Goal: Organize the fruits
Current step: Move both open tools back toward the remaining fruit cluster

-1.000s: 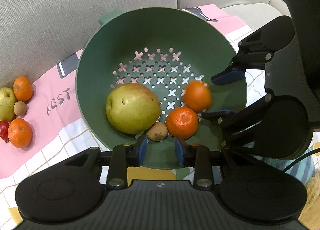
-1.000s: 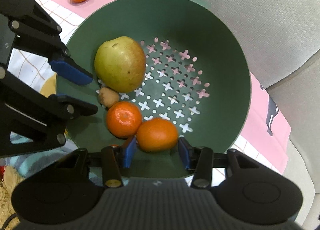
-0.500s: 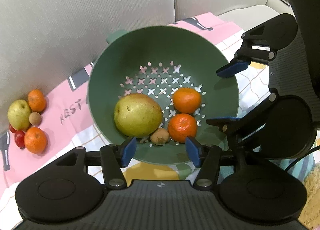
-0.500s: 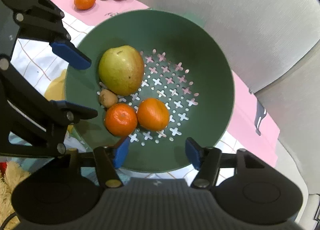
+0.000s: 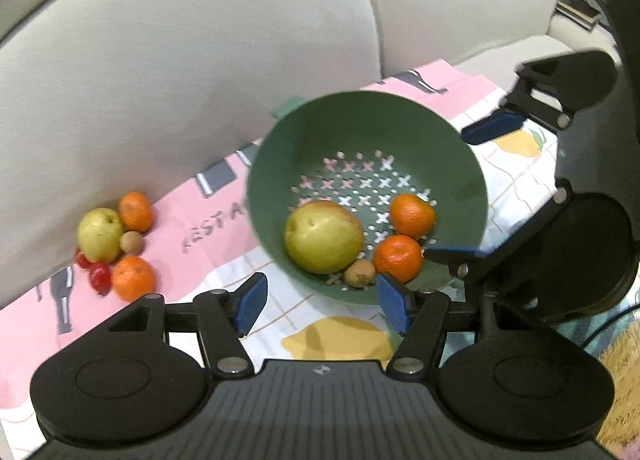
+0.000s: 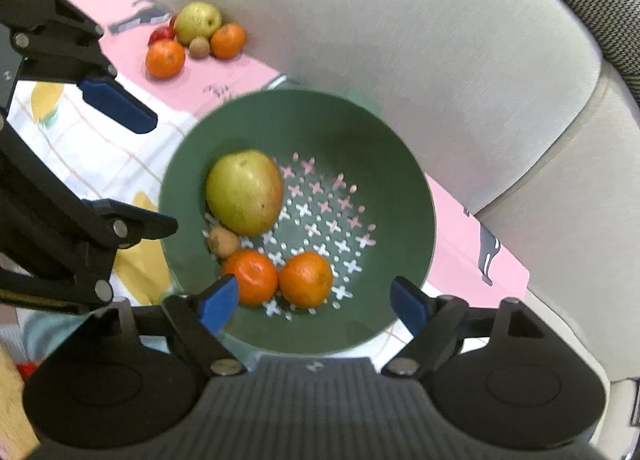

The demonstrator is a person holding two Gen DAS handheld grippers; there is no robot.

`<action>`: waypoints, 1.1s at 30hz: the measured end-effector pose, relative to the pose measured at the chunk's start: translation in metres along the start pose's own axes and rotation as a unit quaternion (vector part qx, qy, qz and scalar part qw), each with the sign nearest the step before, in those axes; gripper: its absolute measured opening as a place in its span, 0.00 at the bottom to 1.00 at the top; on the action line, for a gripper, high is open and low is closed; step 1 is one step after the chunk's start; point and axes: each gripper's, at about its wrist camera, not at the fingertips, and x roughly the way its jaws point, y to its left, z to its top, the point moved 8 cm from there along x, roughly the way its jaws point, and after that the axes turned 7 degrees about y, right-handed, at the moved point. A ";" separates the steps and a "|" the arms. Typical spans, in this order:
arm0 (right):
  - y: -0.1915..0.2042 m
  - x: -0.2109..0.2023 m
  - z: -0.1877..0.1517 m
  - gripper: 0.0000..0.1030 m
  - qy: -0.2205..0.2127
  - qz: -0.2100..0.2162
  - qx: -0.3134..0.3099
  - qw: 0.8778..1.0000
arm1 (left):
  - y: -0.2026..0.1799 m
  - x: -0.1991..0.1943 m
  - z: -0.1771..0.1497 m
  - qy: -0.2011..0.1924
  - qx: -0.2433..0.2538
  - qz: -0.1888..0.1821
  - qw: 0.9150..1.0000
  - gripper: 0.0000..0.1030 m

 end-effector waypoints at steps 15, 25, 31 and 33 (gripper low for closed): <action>0.043 -0.026 0.031 0.85 -0.065 0.054 0.132 0.988 | 0.087 -0.033 -0.029 -0.035 -0.110 0.038 0.993 0.72; 0.078 -0.038 0.074 0.85 -0.107 0.080 0.148 0.980 | 0.144 -0.039 -0.045 -0.082 -0.175 0.044 0.980 0.72; 0.090 -0.032 0.093 0.83 -0.124 0.081 0.144 0.978 | 0.173 -0.035 -0.050 -0.098 -0.206 0.038 0.973 0.72; 0.092 -0.027 0.099 0.80 -0.127 0.080 0.140 0.979 | 0.180 -0.031 -0.051 -0.100 -0.214 0.033 0.971 0.72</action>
